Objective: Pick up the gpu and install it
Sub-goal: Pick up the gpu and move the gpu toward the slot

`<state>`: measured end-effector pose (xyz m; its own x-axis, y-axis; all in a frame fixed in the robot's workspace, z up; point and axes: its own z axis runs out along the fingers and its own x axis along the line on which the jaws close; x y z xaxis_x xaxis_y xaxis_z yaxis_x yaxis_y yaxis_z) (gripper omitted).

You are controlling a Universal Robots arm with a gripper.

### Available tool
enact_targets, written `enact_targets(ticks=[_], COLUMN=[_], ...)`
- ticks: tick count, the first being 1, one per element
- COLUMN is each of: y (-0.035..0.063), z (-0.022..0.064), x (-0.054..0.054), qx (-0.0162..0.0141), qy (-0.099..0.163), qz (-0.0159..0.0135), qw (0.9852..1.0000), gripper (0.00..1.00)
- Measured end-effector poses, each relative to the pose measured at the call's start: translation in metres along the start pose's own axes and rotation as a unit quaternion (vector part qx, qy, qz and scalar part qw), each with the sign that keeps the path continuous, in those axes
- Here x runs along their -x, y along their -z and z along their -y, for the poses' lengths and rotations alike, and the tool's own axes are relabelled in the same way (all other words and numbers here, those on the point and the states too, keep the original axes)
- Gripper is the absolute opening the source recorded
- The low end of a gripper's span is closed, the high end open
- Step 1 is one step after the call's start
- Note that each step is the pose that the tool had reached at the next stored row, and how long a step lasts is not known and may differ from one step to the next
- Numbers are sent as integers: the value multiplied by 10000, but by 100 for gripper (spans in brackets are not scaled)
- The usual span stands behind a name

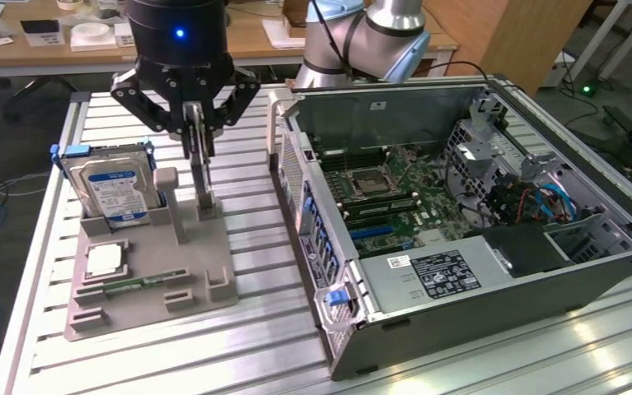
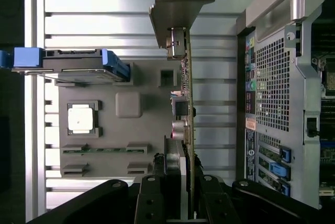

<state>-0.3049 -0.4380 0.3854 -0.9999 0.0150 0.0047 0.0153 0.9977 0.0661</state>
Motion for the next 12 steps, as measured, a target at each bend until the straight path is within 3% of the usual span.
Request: enact_targets(ticks=[12], y=[1], z=[-3], x=[165], qx=[0], qy=[0], qz=[0], qw=[10000], gripper=[28])
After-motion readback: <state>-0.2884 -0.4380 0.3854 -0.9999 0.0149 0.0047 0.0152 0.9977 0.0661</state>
